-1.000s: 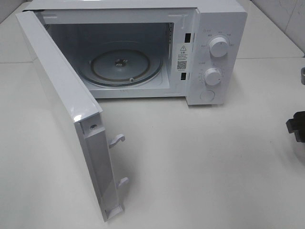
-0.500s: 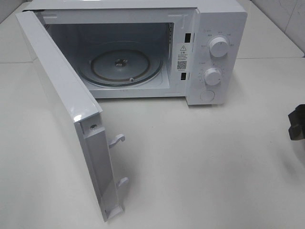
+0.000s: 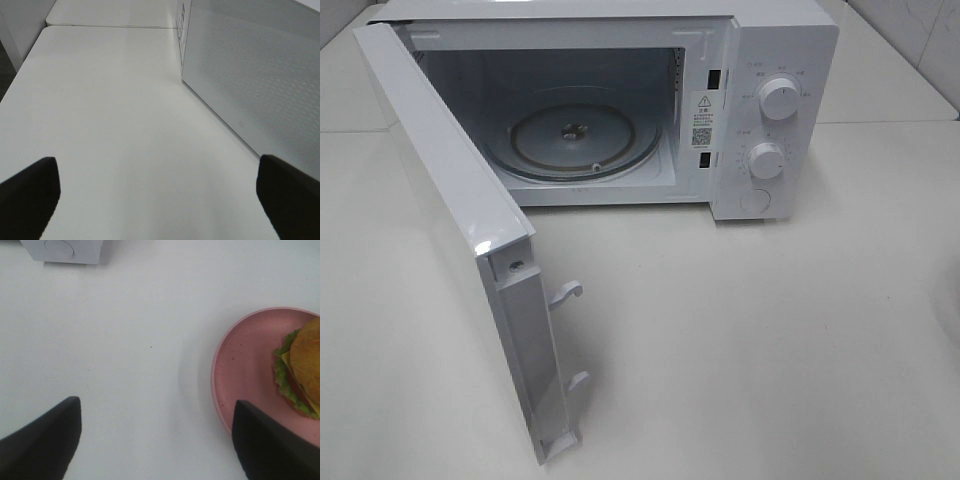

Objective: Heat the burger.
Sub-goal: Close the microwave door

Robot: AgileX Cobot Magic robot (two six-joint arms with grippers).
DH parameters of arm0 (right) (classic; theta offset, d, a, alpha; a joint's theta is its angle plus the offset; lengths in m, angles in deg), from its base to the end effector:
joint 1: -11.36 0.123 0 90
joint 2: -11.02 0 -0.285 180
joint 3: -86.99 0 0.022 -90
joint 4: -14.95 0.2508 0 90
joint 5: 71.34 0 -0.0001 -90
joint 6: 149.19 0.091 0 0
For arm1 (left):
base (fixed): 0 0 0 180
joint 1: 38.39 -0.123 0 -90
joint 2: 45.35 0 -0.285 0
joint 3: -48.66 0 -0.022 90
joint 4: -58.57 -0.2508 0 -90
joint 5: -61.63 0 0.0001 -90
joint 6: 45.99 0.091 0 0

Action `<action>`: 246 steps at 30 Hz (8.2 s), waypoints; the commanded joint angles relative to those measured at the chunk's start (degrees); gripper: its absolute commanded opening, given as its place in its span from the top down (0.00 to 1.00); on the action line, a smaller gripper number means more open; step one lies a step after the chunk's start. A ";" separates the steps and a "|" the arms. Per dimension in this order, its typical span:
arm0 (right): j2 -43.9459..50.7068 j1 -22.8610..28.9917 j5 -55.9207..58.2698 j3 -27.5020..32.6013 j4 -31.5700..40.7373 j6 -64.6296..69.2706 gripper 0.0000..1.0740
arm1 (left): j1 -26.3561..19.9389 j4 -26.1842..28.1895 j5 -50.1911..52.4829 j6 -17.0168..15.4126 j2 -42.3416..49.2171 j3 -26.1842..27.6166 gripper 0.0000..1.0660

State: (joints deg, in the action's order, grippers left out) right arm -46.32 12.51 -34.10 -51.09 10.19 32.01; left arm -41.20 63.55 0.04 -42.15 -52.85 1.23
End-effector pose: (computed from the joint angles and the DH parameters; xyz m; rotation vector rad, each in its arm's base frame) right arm 0.1599 -0.0014 0.2784 -0.0538 2.3800 -0.0718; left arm -0.0084 -0.0074 0.2818 0.0243 2.0306 -0.0306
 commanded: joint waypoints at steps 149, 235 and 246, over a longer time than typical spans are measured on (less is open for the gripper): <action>51.28 0.00 17.88 6.93 2.69 -1.20 0.58 | -0.23 -15.70 105.20 -13.01 -68.64 -15.81 1.00; 51.28 0.00 17.88 6.93 2.58 -1.20 0.58 | 21.60 -11.40 118.03 -18.28 -107.14 5.96 1.00; 51.28 0.00 17.88 6.93 2.58 -1.20 0.58 | 21.72 -9.34 117.69 -18.91 -111.27 12.83 1.00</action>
State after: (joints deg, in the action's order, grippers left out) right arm 3.52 12.51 -15.77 -44.21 12.83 30.81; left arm -18.91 49.57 115.72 -60.72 -164.12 11.66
